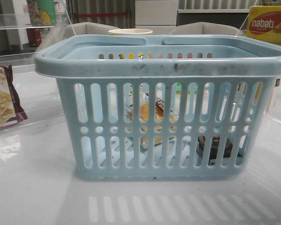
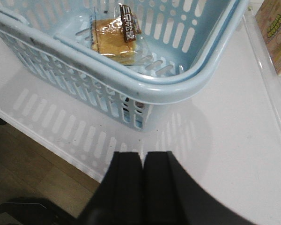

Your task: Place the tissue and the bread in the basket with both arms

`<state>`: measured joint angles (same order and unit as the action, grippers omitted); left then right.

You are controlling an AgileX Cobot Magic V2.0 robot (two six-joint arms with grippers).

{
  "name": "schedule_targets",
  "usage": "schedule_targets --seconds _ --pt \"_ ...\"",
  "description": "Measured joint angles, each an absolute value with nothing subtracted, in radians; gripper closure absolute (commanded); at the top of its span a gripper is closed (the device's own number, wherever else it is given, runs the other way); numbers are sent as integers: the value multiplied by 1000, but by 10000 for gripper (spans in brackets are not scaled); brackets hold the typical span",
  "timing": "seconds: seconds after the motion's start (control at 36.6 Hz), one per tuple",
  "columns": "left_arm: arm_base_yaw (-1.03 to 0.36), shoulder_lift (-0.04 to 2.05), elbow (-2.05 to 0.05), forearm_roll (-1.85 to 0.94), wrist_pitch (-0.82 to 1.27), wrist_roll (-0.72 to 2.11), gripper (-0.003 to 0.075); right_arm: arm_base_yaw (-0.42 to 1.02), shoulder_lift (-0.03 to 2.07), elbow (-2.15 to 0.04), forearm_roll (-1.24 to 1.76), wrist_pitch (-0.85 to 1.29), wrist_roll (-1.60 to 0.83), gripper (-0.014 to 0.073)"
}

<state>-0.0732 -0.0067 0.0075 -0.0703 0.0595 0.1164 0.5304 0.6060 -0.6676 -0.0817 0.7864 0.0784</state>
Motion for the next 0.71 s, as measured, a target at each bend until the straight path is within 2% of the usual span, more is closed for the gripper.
schedule_targets --seconds 0.16,0.46,0.71 --pt "-73 -7 7 -70 60 116 629 453 519 -568 -82 702 78 538" --pt "-73 -7 7 -70 60 116 629 156 202 -249 -42 389 78 538" --pt "-73 -7 7 -70 60 116 629 10 18 -25 -22 170 78 538"
